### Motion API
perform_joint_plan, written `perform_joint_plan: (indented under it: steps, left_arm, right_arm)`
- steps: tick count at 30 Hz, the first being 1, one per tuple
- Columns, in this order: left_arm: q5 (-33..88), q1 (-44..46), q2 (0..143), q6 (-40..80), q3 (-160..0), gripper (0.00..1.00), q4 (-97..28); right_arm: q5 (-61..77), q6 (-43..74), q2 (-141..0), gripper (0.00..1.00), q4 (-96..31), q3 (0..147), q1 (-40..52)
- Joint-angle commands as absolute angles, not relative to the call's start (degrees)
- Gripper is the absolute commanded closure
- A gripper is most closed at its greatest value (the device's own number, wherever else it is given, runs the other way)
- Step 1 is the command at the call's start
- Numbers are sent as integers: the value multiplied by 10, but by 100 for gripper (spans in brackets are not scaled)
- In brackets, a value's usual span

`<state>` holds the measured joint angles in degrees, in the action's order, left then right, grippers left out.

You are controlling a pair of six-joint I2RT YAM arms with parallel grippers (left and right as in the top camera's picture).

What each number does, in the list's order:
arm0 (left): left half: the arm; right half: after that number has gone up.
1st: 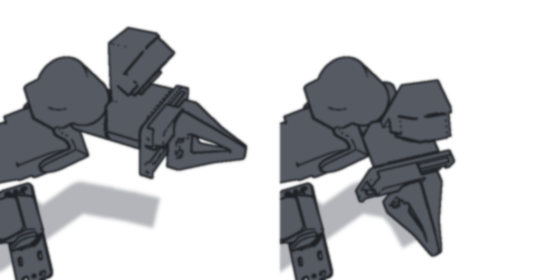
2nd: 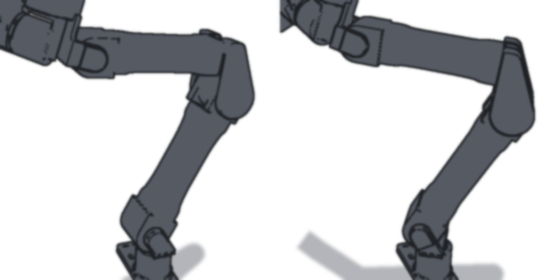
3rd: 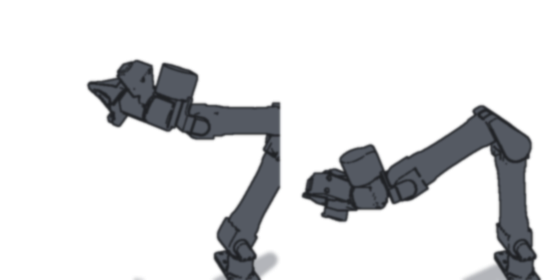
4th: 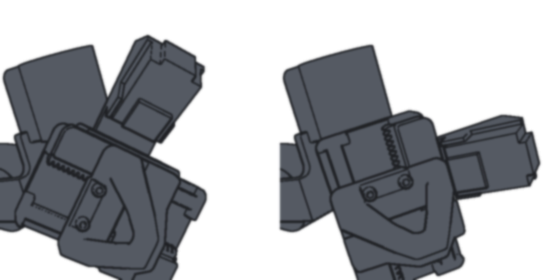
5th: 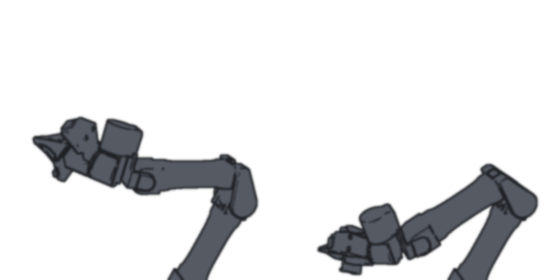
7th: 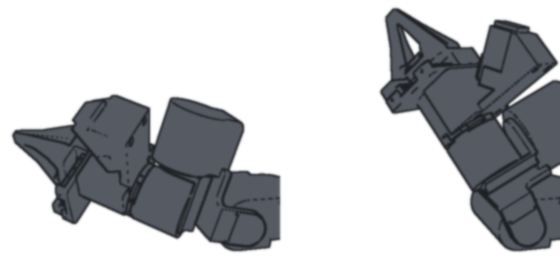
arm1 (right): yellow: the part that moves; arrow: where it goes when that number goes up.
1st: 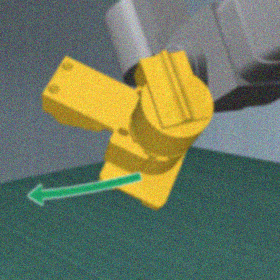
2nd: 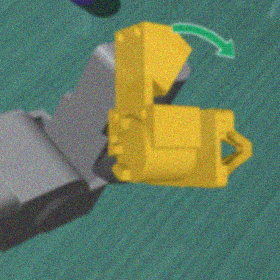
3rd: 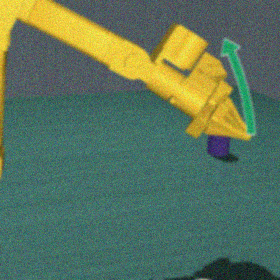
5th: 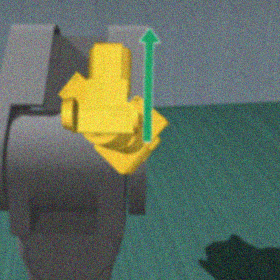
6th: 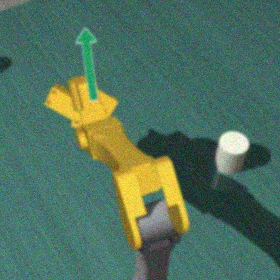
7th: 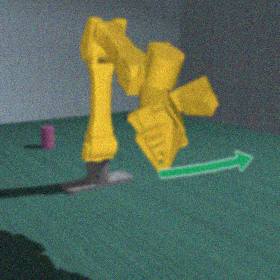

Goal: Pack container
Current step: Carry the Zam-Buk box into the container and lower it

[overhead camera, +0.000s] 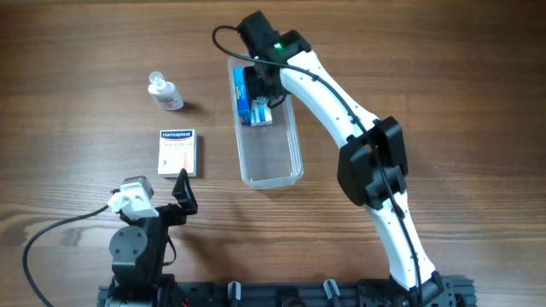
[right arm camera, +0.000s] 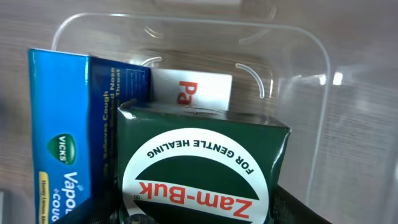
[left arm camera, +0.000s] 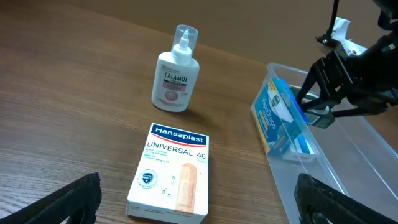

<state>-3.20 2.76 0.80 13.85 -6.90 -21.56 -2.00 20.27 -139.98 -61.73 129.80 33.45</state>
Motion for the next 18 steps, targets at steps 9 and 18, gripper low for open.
perform_joint_plan:
  steps: [9, 18]
  left_arm:
    - [-40, 31, 4, 139, -65, 0, -213]
    - [-40, 31, 4, 139, -65, 0, -213]
  right_arm:
    - [-32, 195, -1404, 44, -585, 1308, 338]
    - [-32, 194, -1404, 34, -575, 1308, 338]
